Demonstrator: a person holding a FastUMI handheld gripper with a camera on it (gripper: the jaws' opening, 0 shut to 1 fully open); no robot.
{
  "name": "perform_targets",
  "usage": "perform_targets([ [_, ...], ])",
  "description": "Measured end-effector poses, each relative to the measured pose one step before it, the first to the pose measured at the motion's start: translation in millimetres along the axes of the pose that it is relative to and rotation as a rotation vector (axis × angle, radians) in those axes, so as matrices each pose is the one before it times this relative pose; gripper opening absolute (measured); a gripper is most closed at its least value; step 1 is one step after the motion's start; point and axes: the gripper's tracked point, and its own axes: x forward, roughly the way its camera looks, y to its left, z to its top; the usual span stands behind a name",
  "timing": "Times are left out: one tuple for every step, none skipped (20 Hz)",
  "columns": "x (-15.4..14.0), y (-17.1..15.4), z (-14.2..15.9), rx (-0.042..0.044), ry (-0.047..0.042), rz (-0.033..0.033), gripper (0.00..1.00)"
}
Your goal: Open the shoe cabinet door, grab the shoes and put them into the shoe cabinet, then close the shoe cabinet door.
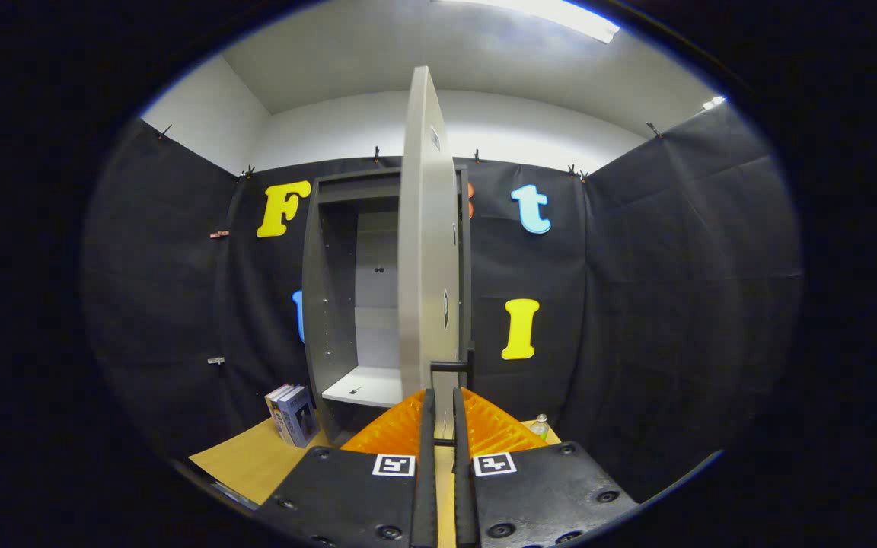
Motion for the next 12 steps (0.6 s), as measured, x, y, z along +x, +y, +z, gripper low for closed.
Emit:
perform_targets([
  [-13.76, -8.23, -1.61, -0.00969, 0.00177, -0.01156, 0.13],
  [-6.86, -3.19, -2.46, -0.00492, 0.00718, -0.00541, 0.13],
  [-5.36, -0.45, -2.81, -0.00308, 0.00618, -0.00127, 0.13],
  [-6.39, -1.70, -5.95, -0.00192, 0.00987, 0.00212, 0.13],
  [-2.66, 1.78, -5.27, -0.00181, 0.00827, 0.00722, 0.13],
  [-2.55, 3.28, -4.94, -0.00197, 0.00608, 0.00861, 0.13],
  [-0.86, 5.11, -6.98, -0.00375, 0.00564, 0.01500, 0.13],
  [-0.33, 6.92, -6.79, -0.00382, 0.00387, 0.01708, 0.13],
  [1.94, 7.13, -8.03, -0.00127, 0.00460, 0.01859, 0.13],
  [2.70, 9.41, -10.21, 0.00358, 0.00817, 0.02408, 0.13],
  [3.41, 11.07, -10.87, 0.00799, 0.01058, 0.02782, 0.13],
  [7.54, 12.88, -6.04, 0.00879, 0.01218, 0.02674, 0.13],
])
